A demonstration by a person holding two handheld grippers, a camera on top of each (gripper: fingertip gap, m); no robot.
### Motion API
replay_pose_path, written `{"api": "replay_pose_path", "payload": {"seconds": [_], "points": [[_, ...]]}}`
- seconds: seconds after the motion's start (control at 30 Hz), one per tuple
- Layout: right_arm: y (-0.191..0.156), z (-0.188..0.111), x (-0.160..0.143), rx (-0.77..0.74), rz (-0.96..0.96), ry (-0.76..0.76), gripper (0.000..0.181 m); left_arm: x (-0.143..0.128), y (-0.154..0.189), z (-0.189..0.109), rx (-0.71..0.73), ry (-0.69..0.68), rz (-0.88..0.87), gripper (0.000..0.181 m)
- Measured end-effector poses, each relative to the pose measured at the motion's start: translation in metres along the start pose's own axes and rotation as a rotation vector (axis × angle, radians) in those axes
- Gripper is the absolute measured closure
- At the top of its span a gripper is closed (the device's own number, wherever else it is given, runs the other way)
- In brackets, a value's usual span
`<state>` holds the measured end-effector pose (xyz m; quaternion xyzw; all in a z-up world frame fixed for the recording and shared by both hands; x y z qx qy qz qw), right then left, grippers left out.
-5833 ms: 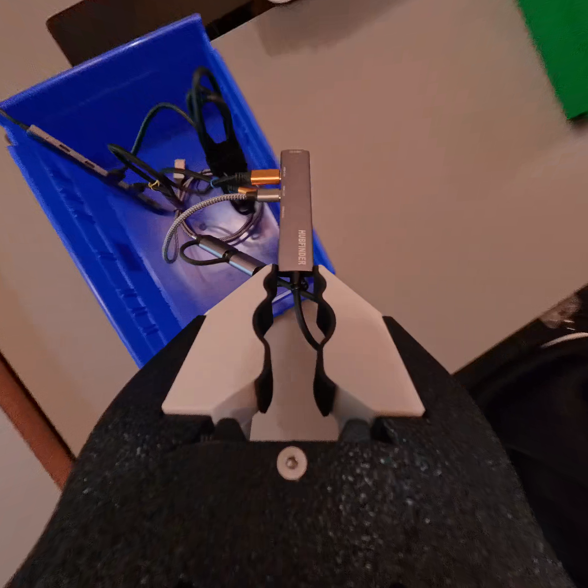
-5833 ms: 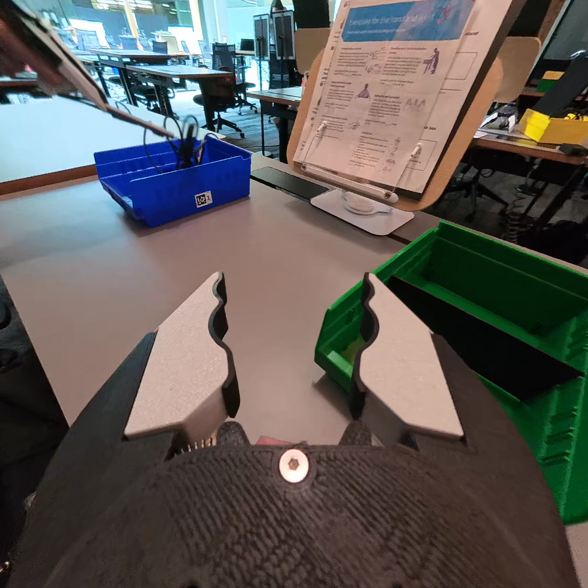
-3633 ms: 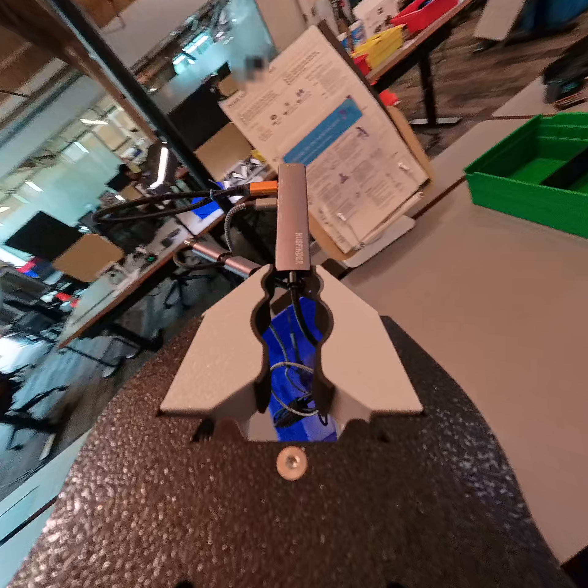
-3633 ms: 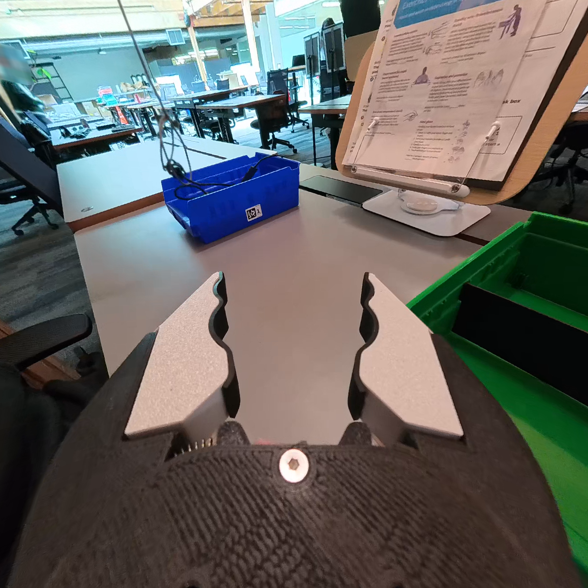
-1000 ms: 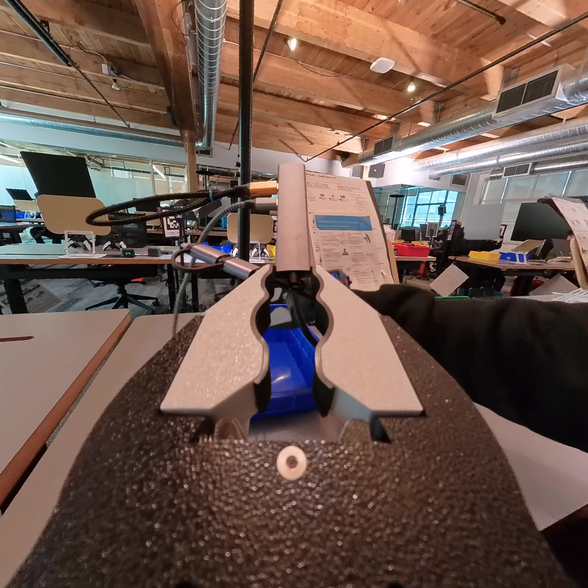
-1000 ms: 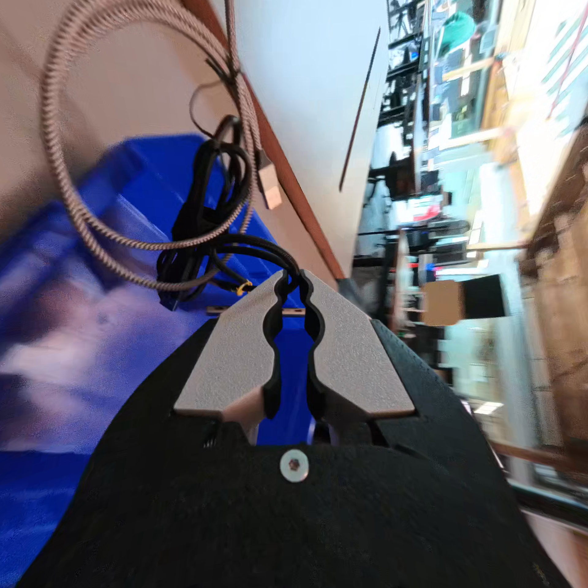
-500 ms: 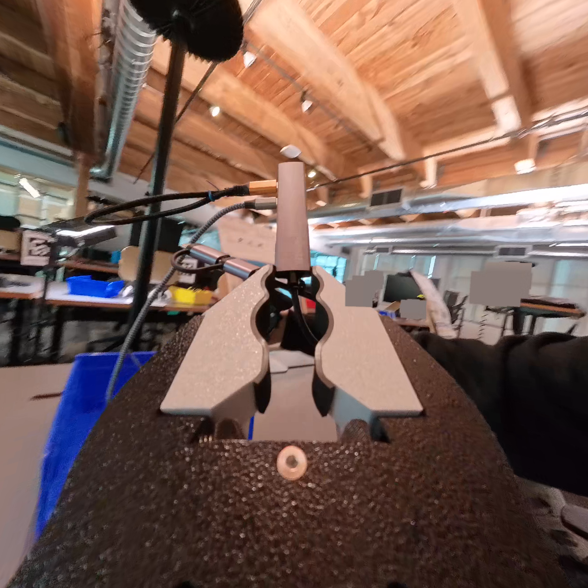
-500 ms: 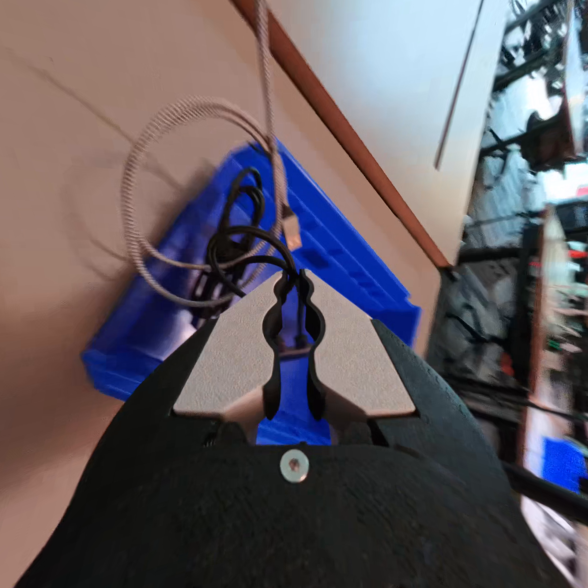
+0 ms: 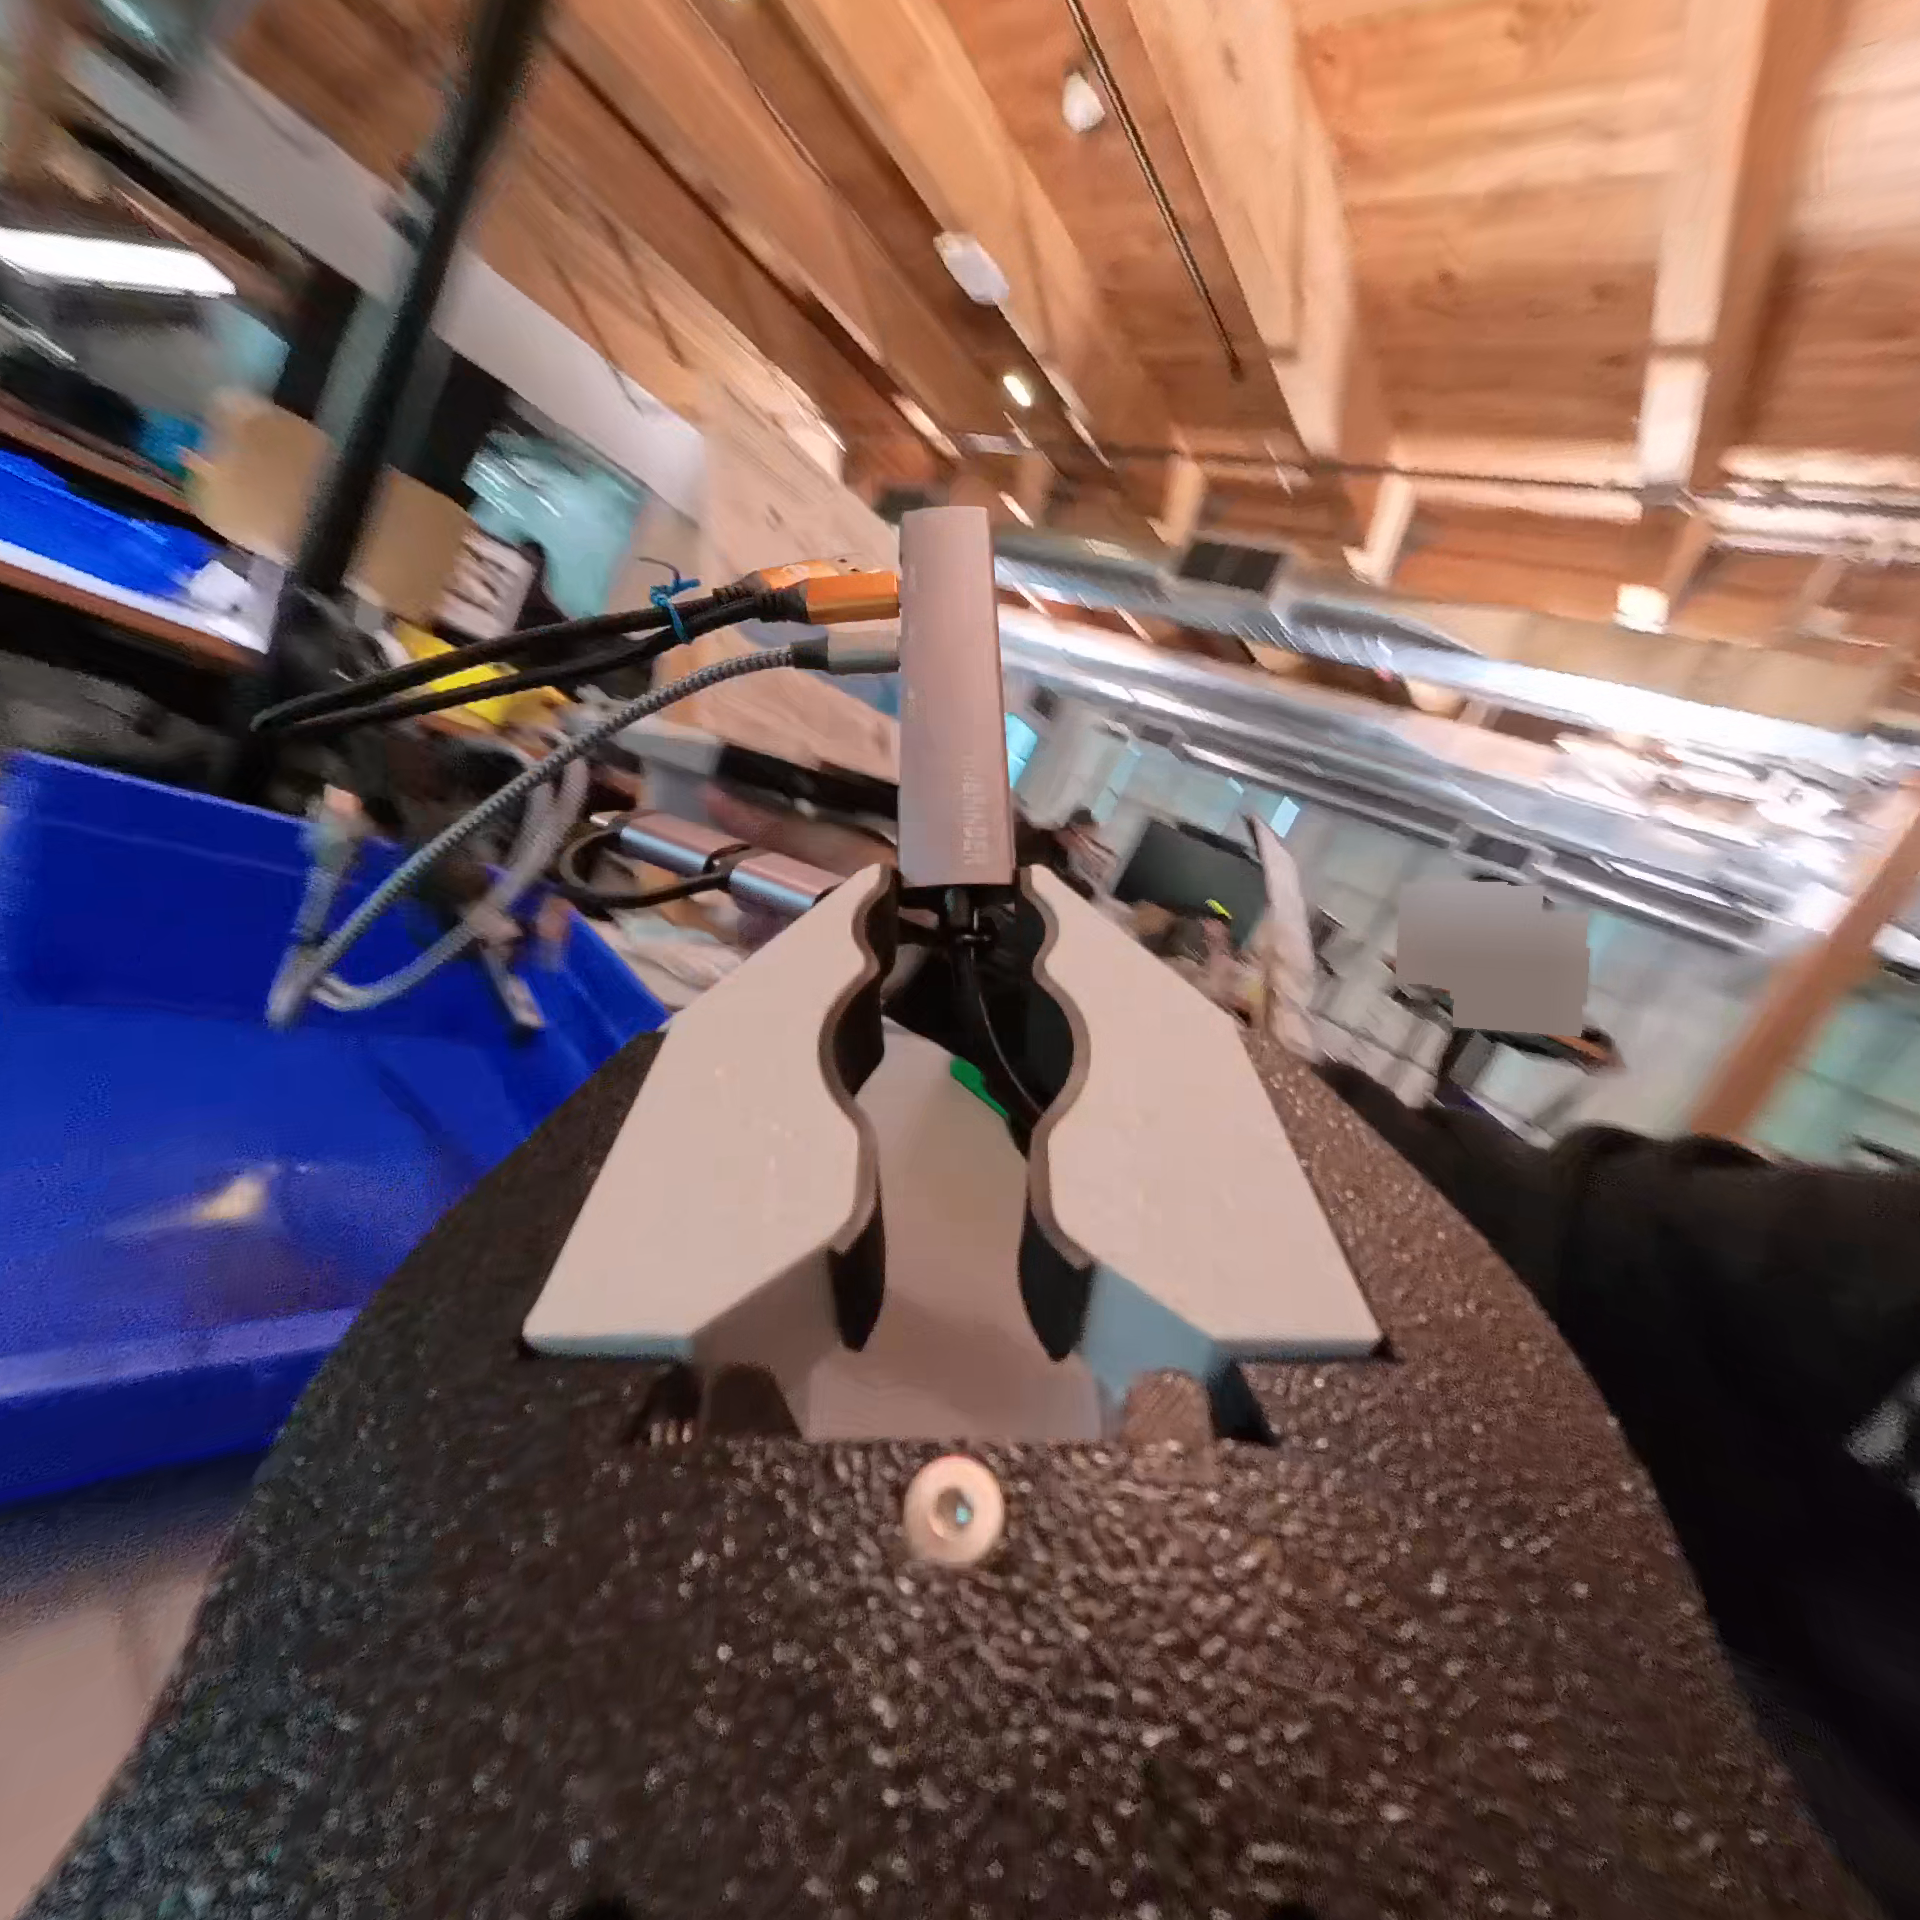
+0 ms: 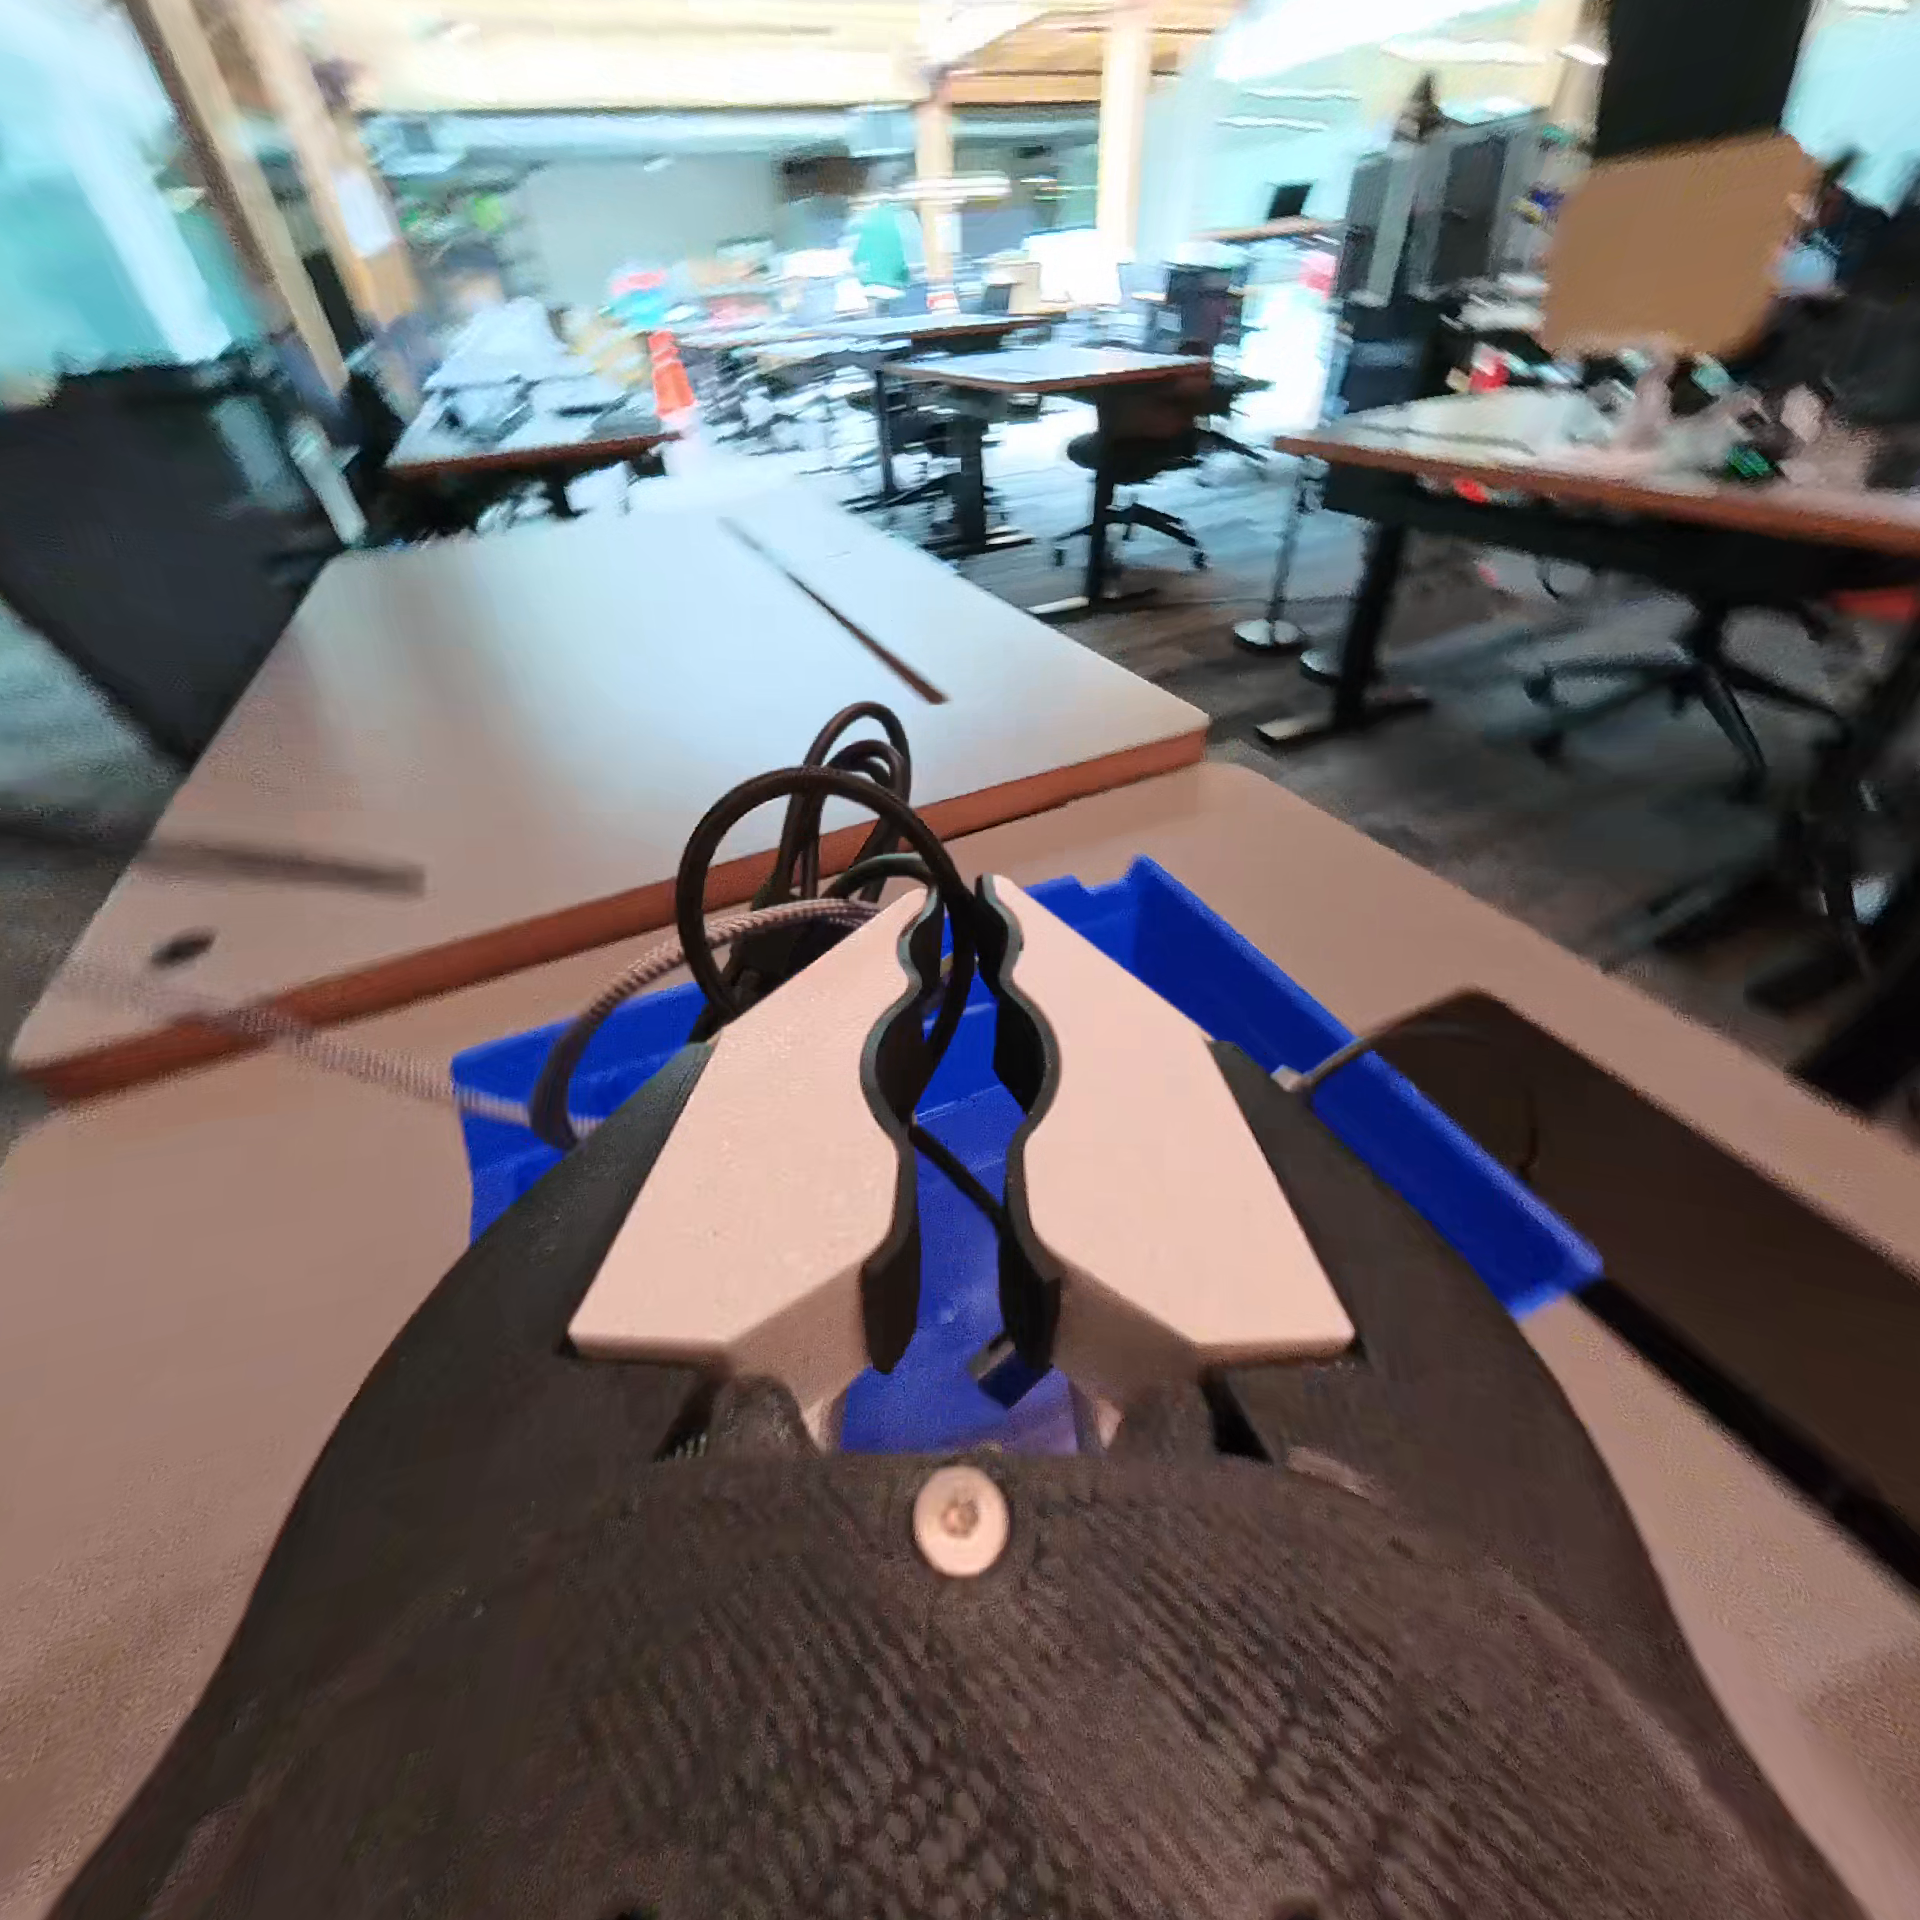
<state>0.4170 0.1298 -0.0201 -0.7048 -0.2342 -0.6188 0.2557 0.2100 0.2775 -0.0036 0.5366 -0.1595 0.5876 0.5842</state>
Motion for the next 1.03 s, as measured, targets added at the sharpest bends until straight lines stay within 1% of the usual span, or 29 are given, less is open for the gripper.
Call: {"api": "replay_pose_path", "payload": {"seconds": [0.07,0.13,0.17,0.23,0.33,0.4,0.5,0.6,0.63,0.67,0.7,0.73,0.77,0.83,0.9,0.97,1.0,1.03], "points": [[0.014,-0.001,-0.008,-0.066,0.157,0.015,0.177,-0.022,0.002,0.012,-0.045,-0.11,-0.042,0.161],[0.022,-0.001,-0.016,-0.069,0.331,0.026,0.177,-0.036,-0.003,0.014,-0.009,-0.204,-0.044,0.161],[0.027,-0.001,-0.022,-0.078,0.407,0.01,0.177,-0.038,-0.003,0.012,0.001,-0.239,-0.041,0.161],[0.033,-0.001,-0.032,-0.08,0.452,-0.018,0.177,-0.033,0.001,0.0,-0.008,-0.265,-0.035,0.161],[0.038,-0.002,-0.032,-0.086,0.443,0.003,0.177,-0.002,0.011,-0.027,0.016,-0.187,0.005,0.161],[0.041,-0.004,-0.029,-0.082,0.466,0.038,0.177,0.022,0.017,-0.046,0.084,-0.107,0.056,0.161],[0.042,-0.004,-0.031,-0.08,0.471,0.035,0.177,0.054,0.03,-0.069,0.173,0.031,0.145,0.162],[0.042,-0.004,-0.033,-0.089,0.455,0.03,0.178,0.083,0.056,-0.081,0.181,0.198,0.244,0.161],[0.047,-0.005,-0.038,-0.136,0.442,0.006,0.178,0.089,0.067,-0.082,0.17,0.234,0.279,0.161],[0.05,-0.006,-0.041,-0.151,0.422,-0.003,0.178,0.089,0.076,-0.08,0.144,0.235,0.305,0.162],[0.046,-0.005,-0.041,-0.11,0.42,-0.002,0.178,0.08,0.084,-0.073,0.096,0.167,0.319,0.161],[0.039,-0.003,-0.042,-0.05,0.439,-0.011,0.178,0.063,0.09,-0.063,0.024,0.041,0.319,0.161],[0.035,-0.002,-0.046,-0.027,0.459,-0.036,0.178,0.042,0.094,-0.053,-0.048,-0.085,0.312,0.161],[0.033,-0.002,-0.053,-0.022,0.451,-0.093,0.173,0.005,0.097,-0.031,-0.132,-0.283,0.323,0.161],[0.029,-0.008,-0.044,0.011,0.441,-0.087,0.168,-0.043,0.096,-0.013,-0.198,-0.523,0.364,0.161],[0.029,-0.02,-0.031,0.037,0.386,-0.092,0.161,-0.087,0.093,0.003,-0.241,-0.724,0.427,0.161],[0.027,-0.026,-0.028,0.071,0.319,-0.121,0.146,-0.106,0.089,0.011,-0.238,-0.805,0.444,0.161],[0.022,-0.035,-0.024,0.125,0.251,-0.159,0.121,-0.123,0.084,0.018,-0.229,-0.871,0.456,0.161]]}}
Point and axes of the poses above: each gripper's, where its closed fingertips meet, z out along the fingers, x out of its top, y = z × x across the jaws, the point moved 2 cm from there along -z, back along the fingers, and after that the axes turned 1 degree about y, right-handed, at the moved point
